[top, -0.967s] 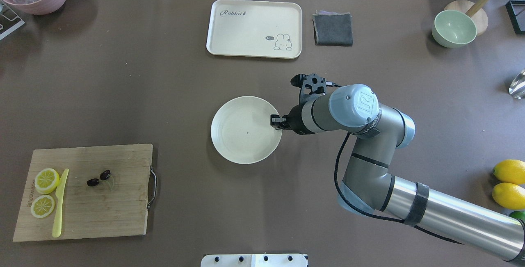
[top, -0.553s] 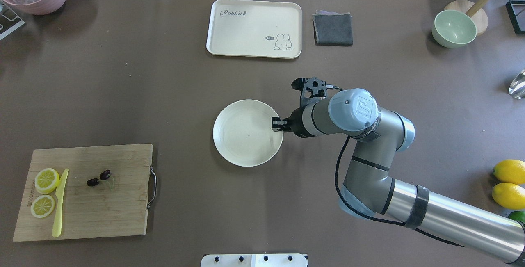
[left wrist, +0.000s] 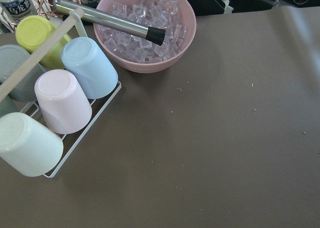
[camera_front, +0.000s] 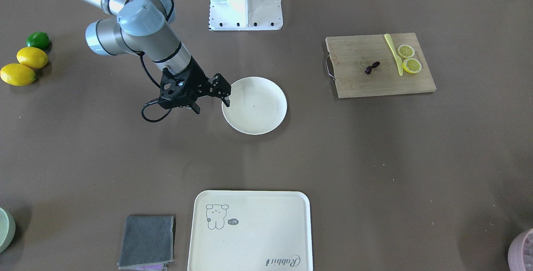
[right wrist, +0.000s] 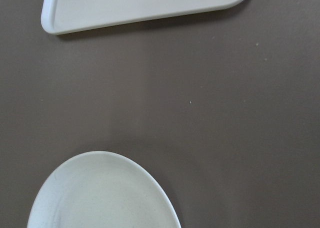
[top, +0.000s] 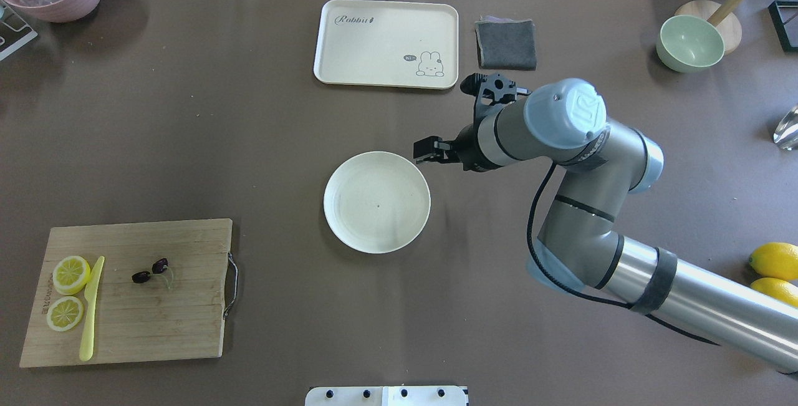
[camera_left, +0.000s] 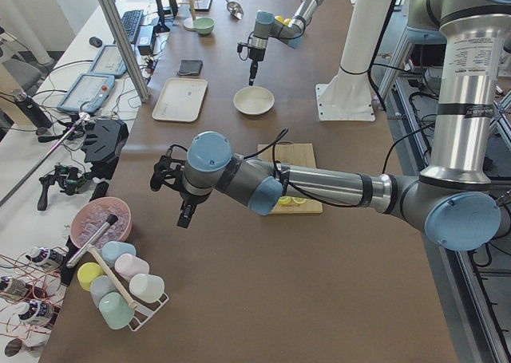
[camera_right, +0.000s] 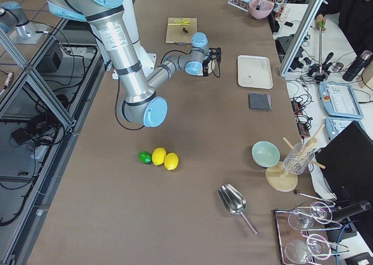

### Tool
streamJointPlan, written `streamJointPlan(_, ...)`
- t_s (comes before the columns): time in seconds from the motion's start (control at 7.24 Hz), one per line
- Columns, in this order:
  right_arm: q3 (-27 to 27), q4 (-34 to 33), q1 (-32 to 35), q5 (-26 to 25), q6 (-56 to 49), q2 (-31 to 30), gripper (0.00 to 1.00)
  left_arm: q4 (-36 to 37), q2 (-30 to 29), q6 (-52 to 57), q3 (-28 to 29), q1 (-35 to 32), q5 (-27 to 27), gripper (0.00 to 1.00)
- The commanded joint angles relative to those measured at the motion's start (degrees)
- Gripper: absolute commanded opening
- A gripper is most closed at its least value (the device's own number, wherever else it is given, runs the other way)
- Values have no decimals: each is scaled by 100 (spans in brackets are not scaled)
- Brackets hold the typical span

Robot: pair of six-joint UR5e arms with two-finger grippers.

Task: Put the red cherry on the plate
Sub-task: 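Retract the right arm to rest while the left arm reaches the cutting board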

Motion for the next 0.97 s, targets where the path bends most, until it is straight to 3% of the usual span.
streamJointPlan(0.0, 445, -894, 1223, 1269, -621, -79, 100, -357, 62, -1099, -408, 481, 51, 98)
streamJointPlan(0.14, 472, -1019, 1726, 1719, -1024, -244, 100, -665, 176, -1706, -541, 832, 69, 98)
streamJointPlan(0.41, 420, -1029, 2483, 2257, -2060, -674, 100, -782, 683, -1897, -1241, 1771, 890, 98)
streamJointPlan(0.55, 420, -1029, 2774, 2373, -2622, -955, 100, -974, 1035, -1819, -1628, 2133, 1034, 97)
streamJointPlan(0.83, 464, -1012, 3170, 2401, -3346, -1544, 100, -2611, 1852, -1800, -1650, 2933, 1149, 97)
